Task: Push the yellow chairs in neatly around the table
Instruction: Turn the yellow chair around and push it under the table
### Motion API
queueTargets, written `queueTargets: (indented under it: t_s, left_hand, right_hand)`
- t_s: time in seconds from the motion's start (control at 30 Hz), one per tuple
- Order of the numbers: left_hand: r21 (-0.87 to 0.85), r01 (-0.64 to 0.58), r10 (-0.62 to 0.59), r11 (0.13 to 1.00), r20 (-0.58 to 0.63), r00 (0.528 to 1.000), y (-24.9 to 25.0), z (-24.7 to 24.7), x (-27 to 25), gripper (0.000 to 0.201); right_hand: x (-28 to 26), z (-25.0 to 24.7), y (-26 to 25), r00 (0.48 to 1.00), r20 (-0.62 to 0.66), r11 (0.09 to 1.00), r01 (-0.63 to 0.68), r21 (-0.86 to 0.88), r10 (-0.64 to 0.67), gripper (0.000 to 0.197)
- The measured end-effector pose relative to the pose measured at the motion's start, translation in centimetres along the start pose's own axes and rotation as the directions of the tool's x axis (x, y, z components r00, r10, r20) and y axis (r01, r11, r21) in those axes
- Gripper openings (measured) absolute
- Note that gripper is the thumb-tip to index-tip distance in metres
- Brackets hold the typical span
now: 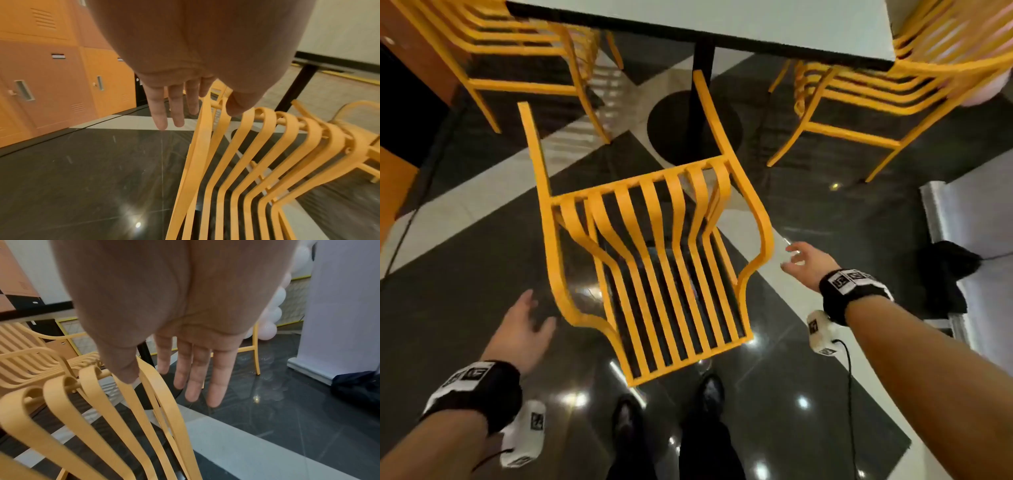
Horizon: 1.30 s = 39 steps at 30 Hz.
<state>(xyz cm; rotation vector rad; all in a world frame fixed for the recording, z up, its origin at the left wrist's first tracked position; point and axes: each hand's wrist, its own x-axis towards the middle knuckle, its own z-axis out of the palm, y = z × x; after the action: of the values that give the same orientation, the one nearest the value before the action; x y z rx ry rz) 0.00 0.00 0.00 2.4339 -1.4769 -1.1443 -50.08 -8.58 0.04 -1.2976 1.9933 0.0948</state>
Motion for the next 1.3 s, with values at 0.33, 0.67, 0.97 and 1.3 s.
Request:
queueTargets:
  t_s: [0.33, 0.67, 0.97, 1.3]
  left_hand:
    - [-0.095, 0.316, -0.322, 0.944, -0.063, 0.945, -1.0, 9.0, 6.5, 0.038]
    - [-0.319, 0.228, -0.268, 0.920, -0.085, 0.960, -2.3, 9.2, 6.9, 0.027]
    - [-0.400, 0.055, -0.148, 0.915, -0.205, 0.968, 3.6, 2.4, 3.5, 0.024]
    - [-0.240, -0.031, -0.021, 0.970, -0.210, 0.977, 10.8, -4.7, 2.9, 0.032]
  right_hand:
    - [12.7, 4.7, 1.8, 0.988, 0.144, 0.998, 0.063, 0.010, -0.064, 0.065]
    - [12.6, 7.9, 2.1, 0.995, -0.094, 0.942, 0.061, 0.330, -0.032, 0.038]
    - [4.8, 2.1, -0.2, 0.976, -0.195, 0.909, -0.010, 0.418, 0.100, 0.036]
    - [-3.5, -3.0, -2.1, 0.896, -0.186, 0.857, -0.297, 0.421, 0.402, 0.028]
